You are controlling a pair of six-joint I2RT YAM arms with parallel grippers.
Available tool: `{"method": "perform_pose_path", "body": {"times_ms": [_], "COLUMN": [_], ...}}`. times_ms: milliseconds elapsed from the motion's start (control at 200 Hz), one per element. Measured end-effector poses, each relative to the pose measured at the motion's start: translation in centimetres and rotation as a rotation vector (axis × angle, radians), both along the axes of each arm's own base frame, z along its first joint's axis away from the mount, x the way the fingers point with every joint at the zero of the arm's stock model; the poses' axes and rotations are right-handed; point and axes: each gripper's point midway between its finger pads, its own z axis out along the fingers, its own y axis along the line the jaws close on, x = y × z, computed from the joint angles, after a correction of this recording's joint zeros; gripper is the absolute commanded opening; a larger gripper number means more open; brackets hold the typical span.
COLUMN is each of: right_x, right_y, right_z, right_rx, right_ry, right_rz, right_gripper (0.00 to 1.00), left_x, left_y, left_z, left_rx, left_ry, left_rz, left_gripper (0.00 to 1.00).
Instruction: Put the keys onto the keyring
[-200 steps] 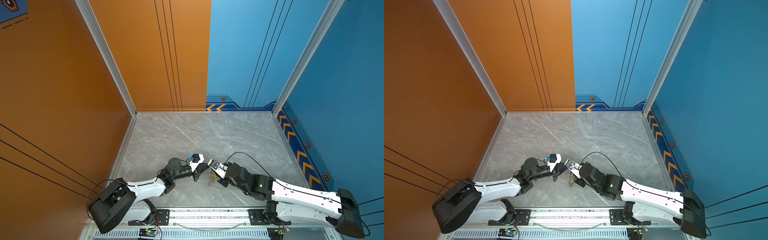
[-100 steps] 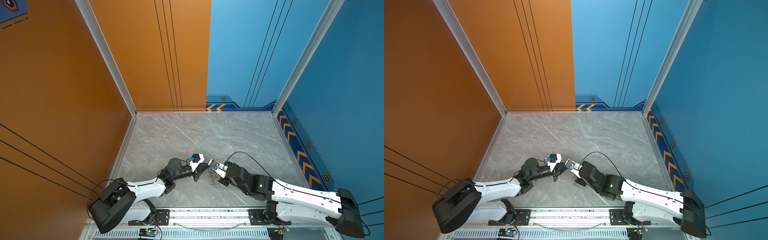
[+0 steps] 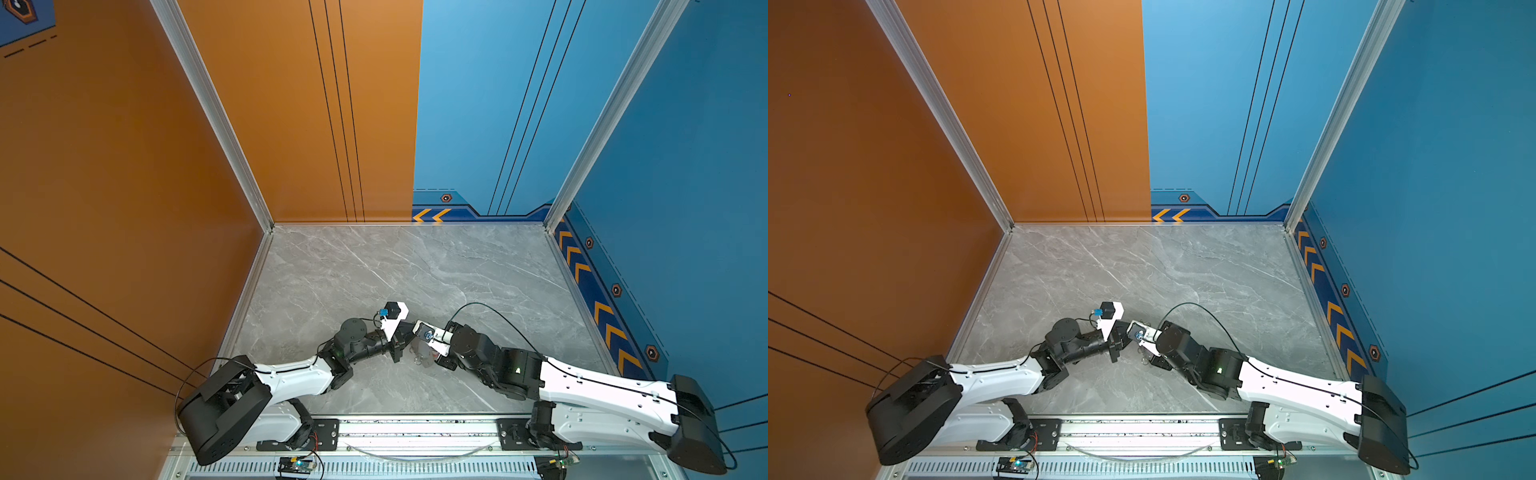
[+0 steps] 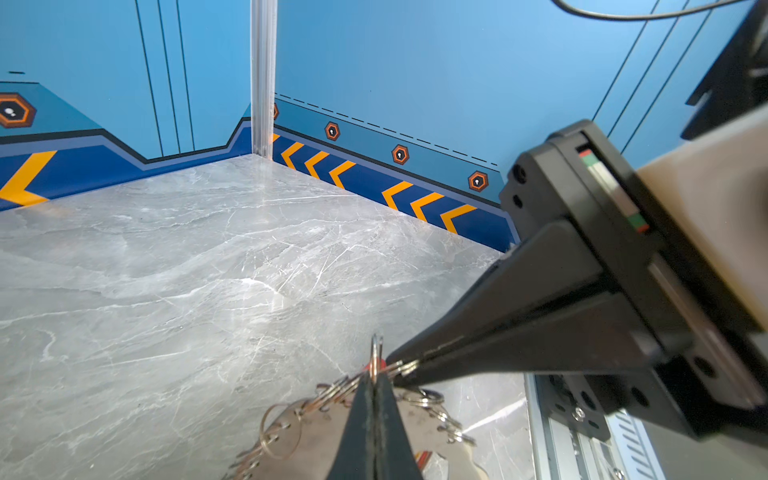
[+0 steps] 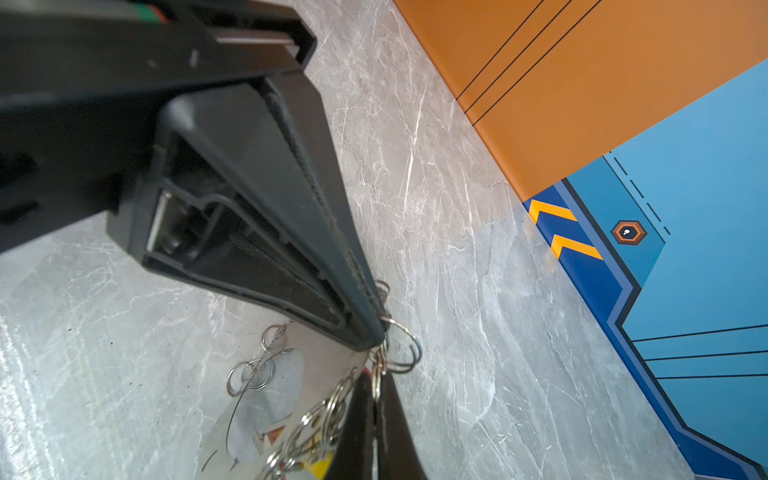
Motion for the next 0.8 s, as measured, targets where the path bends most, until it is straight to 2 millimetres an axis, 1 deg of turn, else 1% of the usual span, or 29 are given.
{"method": "perform_pose_path", "body": {"times_ms": [245,480,571,666,726,796], "right_x": [0.6,1.1,1.2,1.2,0.7,0.1], "right_y": [0.2,0.1,-0.1,-0.1,0.1,0.0], "right_z": [0.6,1.8,2.0,2.2,2.4,3.1], "right_rx": [0.039,0.121,0.135,0.149,0.171,0.214], "right_ry": [-0.026,-0.044,-0.046,-0.042,-0.025,-0.004], "right_rz": [-0.02,-0.039,-0.046,-0.045,-0.015,0.019], "right_gripper": [0.0,0.0,0.05,0.13,0.17,0.23], "left_x": [0.9,1.5,1.6,1.7,1.8,2.0], "left_y": [0.2,0.2,0.0,-0.1,-0.1,0.0], "left_z": [0.8,2.1,2.2,2.4,2.6,2.8], "left_rx": [-0.066,-0.156,-0.183,-0.202,-0.211,-0.221], "left_ry": [0.058,0.086,0.092,0.091,0.086,0.079], "left_rz": [0.085,0.11,0.109,0.105,0.11,0.122], "left_gripper": [0.0,0.0,0.0,0.0,0.0,0.0]}}
